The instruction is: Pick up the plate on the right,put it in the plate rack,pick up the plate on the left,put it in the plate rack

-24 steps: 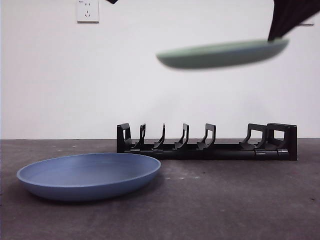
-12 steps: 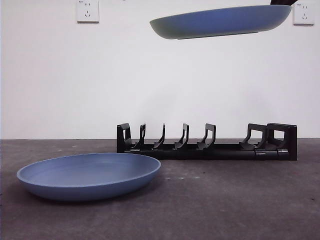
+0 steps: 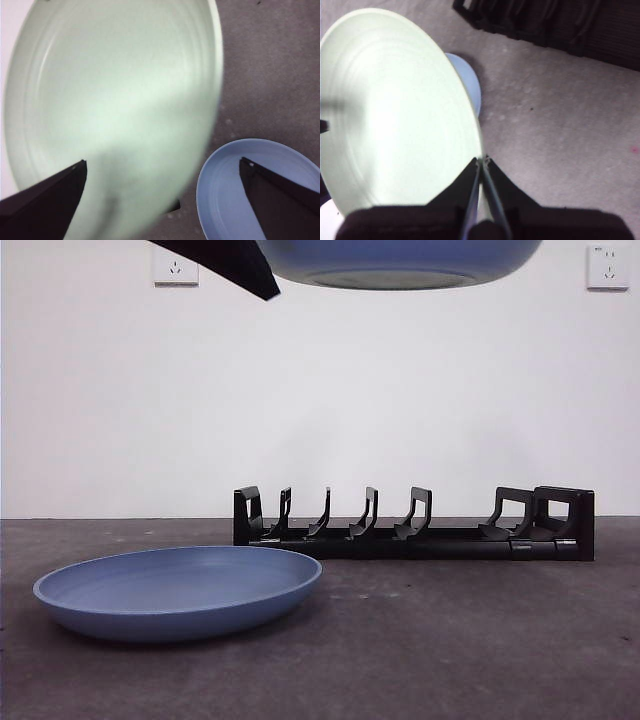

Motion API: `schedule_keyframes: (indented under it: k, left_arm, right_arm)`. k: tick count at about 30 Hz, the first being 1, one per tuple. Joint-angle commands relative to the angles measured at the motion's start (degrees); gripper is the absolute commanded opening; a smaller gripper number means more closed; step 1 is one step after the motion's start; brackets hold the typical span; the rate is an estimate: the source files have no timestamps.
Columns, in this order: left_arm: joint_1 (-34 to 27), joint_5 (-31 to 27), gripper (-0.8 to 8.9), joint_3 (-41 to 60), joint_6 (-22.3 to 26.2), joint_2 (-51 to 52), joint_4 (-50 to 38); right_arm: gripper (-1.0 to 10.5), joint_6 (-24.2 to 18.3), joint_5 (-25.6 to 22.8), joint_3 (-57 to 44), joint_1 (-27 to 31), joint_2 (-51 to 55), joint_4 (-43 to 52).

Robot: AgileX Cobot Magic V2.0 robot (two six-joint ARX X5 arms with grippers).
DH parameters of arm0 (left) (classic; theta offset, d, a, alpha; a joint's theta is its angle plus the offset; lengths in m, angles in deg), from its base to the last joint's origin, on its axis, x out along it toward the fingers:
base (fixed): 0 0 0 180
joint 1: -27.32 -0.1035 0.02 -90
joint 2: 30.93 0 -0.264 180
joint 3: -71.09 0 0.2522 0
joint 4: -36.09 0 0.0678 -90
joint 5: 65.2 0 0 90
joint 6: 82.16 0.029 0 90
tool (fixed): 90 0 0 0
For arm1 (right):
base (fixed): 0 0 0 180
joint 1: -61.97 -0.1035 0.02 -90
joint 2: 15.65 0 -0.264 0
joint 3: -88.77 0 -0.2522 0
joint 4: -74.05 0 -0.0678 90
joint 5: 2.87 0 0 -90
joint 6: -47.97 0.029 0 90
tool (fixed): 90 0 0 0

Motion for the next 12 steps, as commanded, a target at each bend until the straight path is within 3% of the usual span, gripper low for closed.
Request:
schedule_keyframes:
  k: [1, 8, 12]
  left_arm:
    - [0.63, -0.22, 6.38, 0.02, 0.59, -0.31, -0.33]
    - [1.75, -0.22, 2.33, 0.02, 0.37, -0.28, 0.37]
    - [1.84, -0.13, 1.25, 0.02, 0.35, -0.28, 0.68]
  right_arm:
    - [-0.2, 0.57, 0.42, 0.17, -0.72, 0.13, 0.2]
    - [-0.2, 0.68, -1.73, 0.17, -0.72, 0.13, -0.04]
    - [-0.2, 0.68, -1.75, 0.17, -0.72, 0.13, 0.02]
